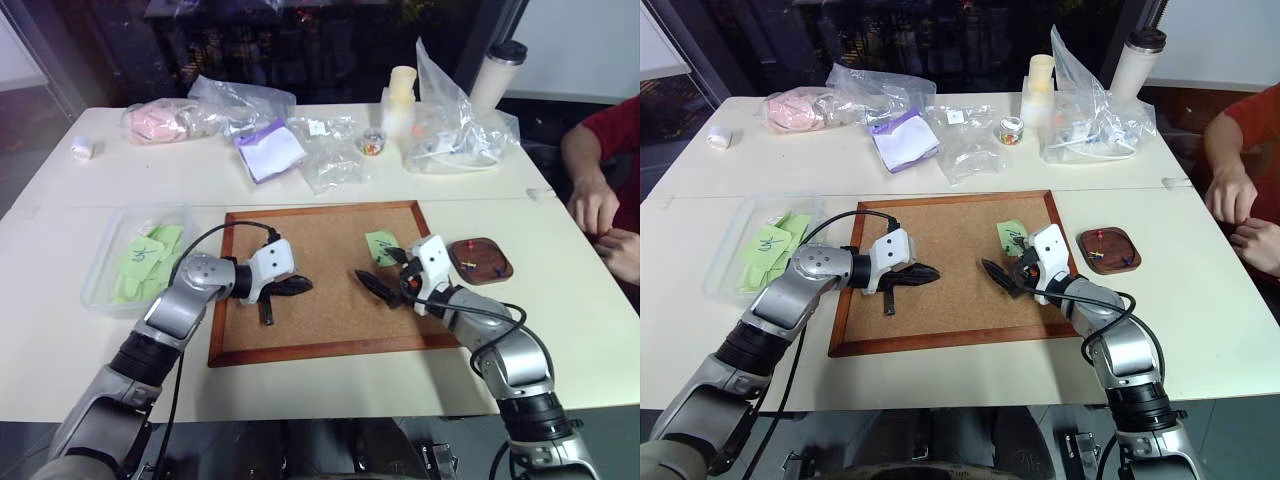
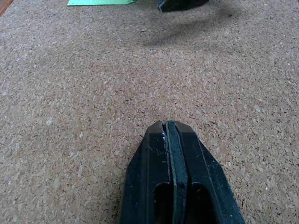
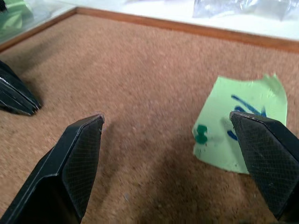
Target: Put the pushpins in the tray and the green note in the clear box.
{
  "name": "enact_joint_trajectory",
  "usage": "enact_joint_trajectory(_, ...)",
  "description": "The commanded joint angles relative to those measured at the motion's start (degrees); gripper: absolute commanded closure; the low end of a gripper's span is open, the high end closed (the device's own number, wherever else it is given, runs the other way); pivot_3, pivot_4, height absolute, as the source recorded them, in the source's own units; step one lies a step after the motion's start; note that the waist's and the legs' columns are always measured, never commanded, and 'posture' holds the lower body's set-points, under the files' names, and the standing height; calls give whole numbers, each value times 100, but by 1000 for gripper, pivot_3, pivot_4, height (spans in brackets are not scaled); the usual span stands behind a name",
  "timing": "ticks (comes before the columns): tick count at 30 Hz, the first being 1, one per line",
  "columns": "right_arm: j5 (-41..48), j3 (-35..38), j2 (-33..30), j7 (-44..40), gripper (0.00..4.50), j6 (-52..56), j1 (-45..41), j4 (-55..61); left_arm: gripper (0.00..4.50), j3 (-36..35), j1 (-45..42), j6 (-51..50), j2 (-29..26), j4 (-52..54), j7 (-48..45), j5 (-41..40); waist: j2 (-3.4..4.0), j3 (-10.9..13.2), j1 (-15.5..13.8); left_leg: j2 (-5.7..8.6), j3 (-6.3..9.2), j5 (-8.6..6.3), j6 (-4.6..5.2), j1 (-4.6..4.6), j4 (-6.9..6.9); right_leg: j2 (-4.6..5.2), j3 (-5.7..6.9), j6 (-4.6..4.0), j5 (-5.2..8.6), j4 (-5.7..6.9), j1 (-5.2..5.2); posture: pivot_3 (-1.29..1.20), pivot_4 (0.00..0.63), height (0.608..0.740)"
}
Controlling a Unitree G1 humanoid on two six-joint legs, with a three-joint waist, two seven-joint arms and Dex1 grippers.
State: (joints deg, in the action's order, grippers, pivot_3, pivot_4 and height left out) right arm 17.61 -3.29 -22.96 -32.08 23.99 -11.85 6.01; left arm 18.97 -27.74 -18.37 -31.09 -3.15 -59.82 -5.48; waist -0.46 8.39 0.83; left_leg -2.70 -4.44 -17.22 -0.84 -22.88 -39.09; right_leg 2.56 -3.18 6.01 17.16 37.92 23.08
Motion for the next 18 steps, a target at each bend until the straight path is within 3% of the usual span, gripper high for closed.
enact_joint_trajectory(1,-149,-109,53,-87,437,-109,-153,-276,4500,310,213,-173,-55,-238,-76,251,0,0,0,0,0,0,0,0,0,0,0,0,0,0,0,0,150,734)
enact_joint_trajectory(3,-268,-193,70,-89,908,-129,-192,-476,4500,311,210,-166,-56,-244,-73,257,-2,-2,2,0,0,0,0,2,0,-1,0,0,0,0,-2,0,150,734)
enact_joint_trajectory(10,-602,-342,152,-69,4426,-249,-292,-904,4500,298,212,-174,-55,-252,-59,273,-28,-20,18,-1,-1,-4,6,50,12,-1,1,-8,6,-8,-47,0,150,734)
enact_joint_trajectory(18,-773,-253,147,-77,4475,-436,-219,-795,4500,247,221,-155,-88,-276,-58,267,-49,-35,23,-4,4,-4,6,55,13,-1,2,-11,7,-7,-51,0,150,734)
